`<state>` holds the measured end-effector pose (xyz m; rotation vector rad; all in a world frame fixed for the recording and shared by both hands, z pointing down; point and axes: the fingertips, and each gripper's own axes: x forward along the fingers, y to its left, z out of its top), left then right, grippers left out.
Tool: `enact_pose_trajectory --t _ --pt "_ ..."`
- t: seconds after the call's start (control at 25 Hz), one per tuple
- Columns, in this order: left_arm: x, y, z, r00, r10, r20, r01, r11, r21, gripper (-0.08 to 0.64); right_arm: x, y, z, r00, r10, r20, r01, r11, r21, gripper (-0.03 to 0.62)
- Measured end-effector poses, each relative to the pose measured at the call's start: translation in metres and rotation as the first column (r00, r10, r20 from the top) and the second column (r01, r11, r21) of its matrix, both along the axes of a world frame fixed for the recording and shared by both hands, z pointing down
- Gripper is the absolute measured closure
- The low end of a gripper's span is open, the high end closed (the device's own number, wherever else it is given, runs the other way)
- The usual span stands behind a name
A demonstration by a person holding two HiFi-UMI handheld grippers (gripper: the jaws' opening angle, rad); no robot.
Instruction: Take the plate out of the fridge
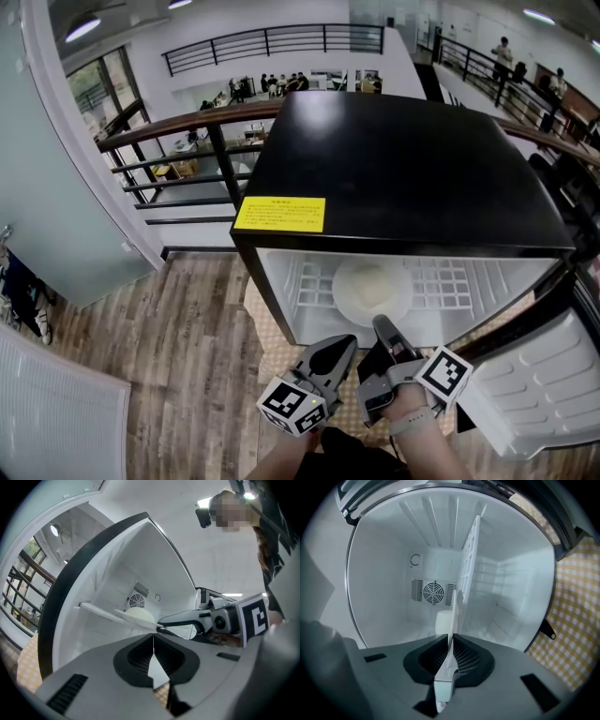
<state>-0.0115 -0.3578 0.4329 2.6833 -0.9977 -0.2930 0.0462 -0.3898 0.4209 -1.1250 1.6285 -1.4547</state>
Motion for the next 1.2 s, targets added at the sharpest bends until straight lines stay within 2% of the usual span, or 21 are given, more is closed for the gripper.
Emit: enact_pose_trajectory --t 0.16,0.36,0.52,1.0,1.2 --pt "0.001 0.0 0.0 1.0 0.002 -0.002 -0.002 1.0 0.0 0.549 0.007 -0.003 -0.001 1.0 0.012 -0.005 -0.012 1.0 0.018 0.537" --pt "0.001 0.001 0.0 1.0 0.004 -0.001 -0.004 1.0 -0.001 0.549 0.008 -0.012 0.003 1.0 0.007 0.017 -0.007 1.0 0.027 0.537" --pt "-0.001 0.001 0.0 1.0 0.0 0.001 0.0 1.0 -0.001 0.549 0.009 -0.015 0.005 0.997 0.025 0.067 -0.027 0.999 0.035 0.537" --pt "0.004 0.001 0.001 1.0 0.009 0.005 -0.009 1.0 -0.007 0.549 0.014 -0.01 0.002 0.996 0.038 0.077 -0.042 0.997 0.059 0.537" --pt "0.005 0.0 0.002 1.0 0.011 0.005 -0.011 1.0 -0.012 0.549 0.01 -0.015 0.002 0.993 0.029 0.114 -0.037 0.997 0.067 0.535"
